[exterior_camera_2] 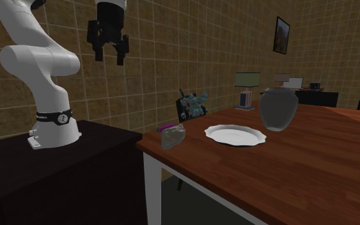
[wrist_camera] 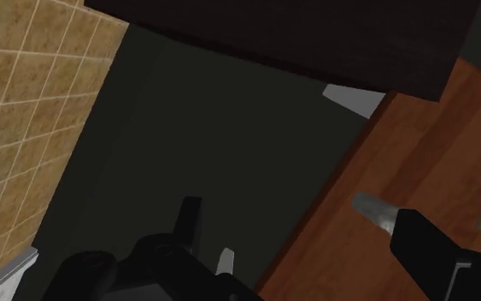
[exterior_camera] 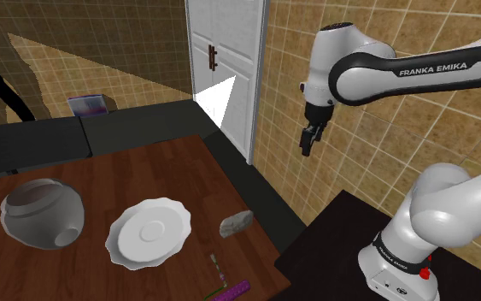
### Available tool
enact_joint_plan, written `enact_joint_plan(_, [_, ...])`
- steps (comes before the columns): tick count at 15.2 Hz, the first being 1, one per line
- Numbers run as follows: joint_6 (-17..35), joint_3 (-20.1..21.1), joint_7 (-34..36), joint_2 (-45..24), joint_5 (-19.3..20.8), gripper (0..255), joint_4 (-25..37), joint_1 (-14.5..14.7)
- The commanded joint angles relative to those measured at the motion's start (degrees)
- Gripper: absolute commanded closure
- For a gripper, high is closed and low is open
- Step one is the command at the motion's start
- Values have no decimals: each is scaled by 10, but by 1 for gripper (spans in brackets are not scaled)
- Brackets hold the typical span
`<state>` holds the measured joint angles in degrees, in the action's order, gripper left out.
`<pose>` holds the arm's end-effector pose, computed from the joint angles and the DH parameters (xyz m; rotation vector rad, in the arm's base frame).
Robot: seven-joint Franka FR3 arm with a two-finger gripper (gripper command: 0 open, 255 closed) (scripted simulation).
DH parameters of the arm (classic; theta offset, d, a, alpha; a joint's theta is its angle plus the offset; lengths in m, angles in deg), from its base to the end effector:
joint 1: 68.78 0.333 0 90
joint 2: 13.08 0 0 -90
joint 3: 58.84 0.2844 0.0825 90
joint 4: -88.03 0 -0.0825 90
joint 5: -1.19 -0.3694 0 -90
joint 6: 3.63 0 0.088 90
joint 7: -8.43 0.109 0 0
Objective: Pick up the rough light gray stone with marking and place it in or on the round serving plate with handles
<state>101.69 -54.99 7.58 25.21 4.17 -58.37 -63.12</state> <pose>0.3439 0.0535 0.4576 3.0339 0.2743 -0.0667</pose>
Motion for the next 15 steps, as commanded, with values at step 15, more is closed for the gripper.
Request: enact_joint_plan(15, [362,72,-75,-260,26,0,-34,86])
